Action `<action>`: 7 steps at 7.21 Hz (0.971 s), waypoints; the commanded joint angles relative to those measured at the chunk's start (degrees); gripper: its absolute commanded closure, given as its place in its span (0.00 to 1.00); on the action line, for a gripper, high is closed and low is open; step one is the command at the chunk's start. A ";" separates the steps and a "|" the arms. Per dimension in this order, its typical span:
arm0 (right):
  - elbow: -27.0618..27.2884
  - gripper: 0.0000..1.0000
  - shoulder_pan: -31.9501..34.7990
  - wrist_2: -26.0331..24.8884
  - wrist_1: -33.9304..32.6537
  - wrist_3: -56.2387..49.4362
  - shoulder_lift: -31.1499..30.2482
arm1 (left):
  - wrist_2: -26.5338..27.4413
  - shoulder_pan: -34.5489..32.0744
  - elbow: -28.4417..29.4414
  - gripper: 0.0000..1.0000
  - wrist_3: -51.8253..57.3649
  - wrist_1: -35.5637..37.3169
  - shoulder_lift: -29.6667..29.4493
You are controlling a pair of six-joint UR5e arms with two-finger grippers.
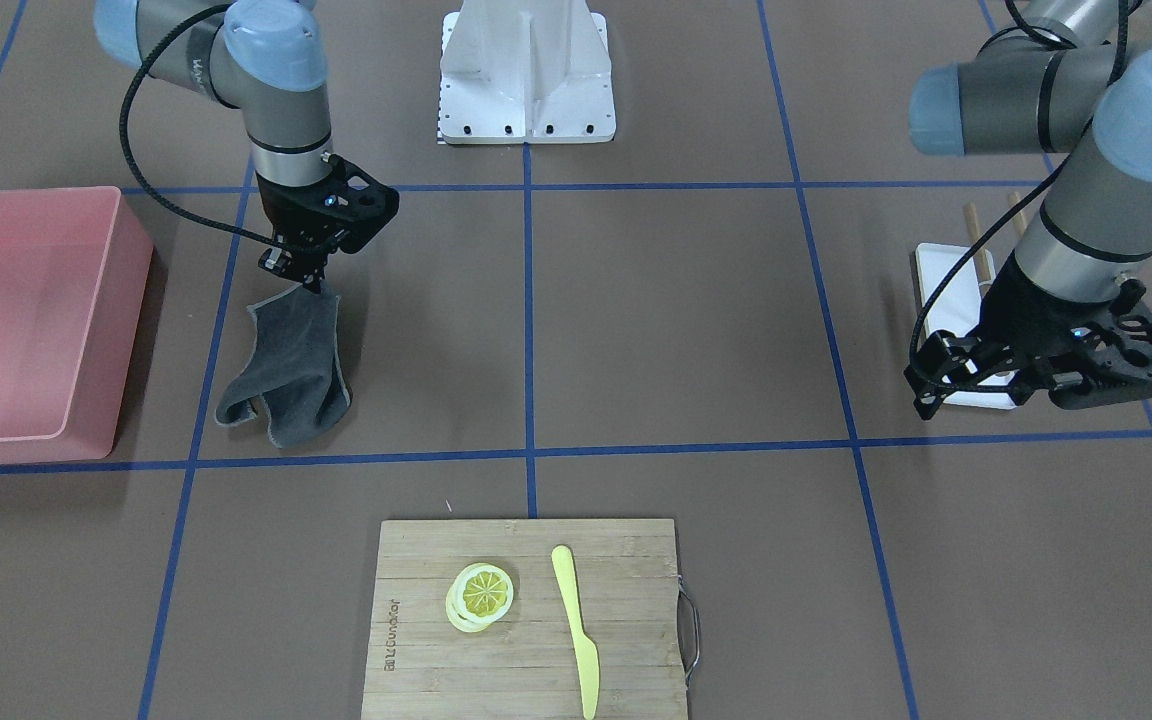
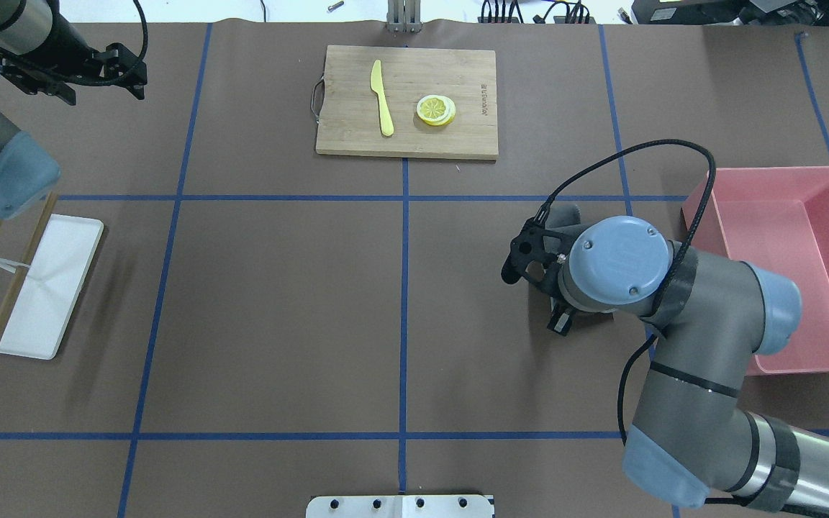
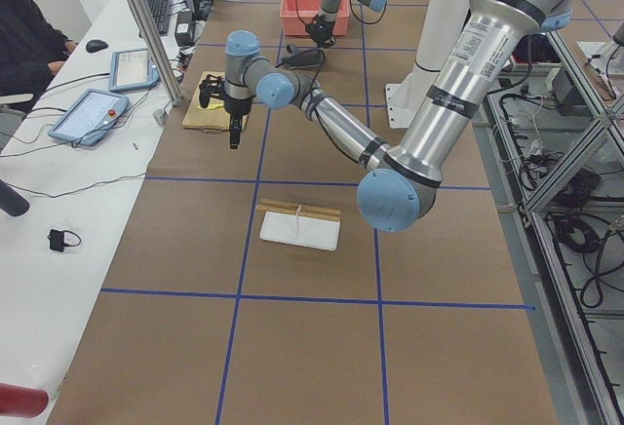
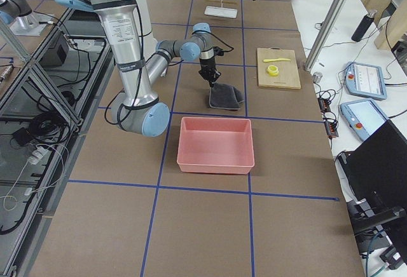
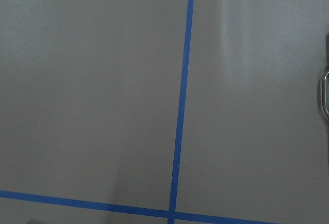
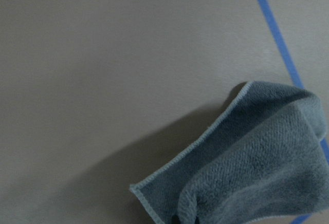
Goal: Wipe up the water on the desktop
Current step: 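Lower the towel onto the table nearer the robot with the right gripper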
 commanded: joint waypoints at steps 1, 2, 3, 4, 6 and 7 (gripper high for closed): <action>2.26 1.00 -7.37 0.69 0.20 8.43 1.43 | 0.03 -1.20 0.73 0.02 0.16 0.00 -0.04; 3.41 1.00 -10.01 0.69 0.21 12.46 2.57 | 0.03 -1.64 1.43 0.02 1.29 0.00 -0.04; 5.07 1.00 -12.21 0.87 0.29 16.25 3.72 | 0.03 -2.08 1.96 0.02 4.61 0.00 -0.04; 6.48 1.00 -13.45 1.13 0.55 18.29 4.77 | 0.03 -2.43 2.31 0.02 4.82 0.00 -0.12; 10.43 1.00 -11.38 6.11 0.82 18.66 6.18 | -0.06 -2.43 2.31 0.02 4.82 0.00 -0.04; 10.28 1.00 -8.22 10.93 1.43 19.88 7.49 | -0.06 -2.43 2.31 0.02 4.82 0.00 -0.12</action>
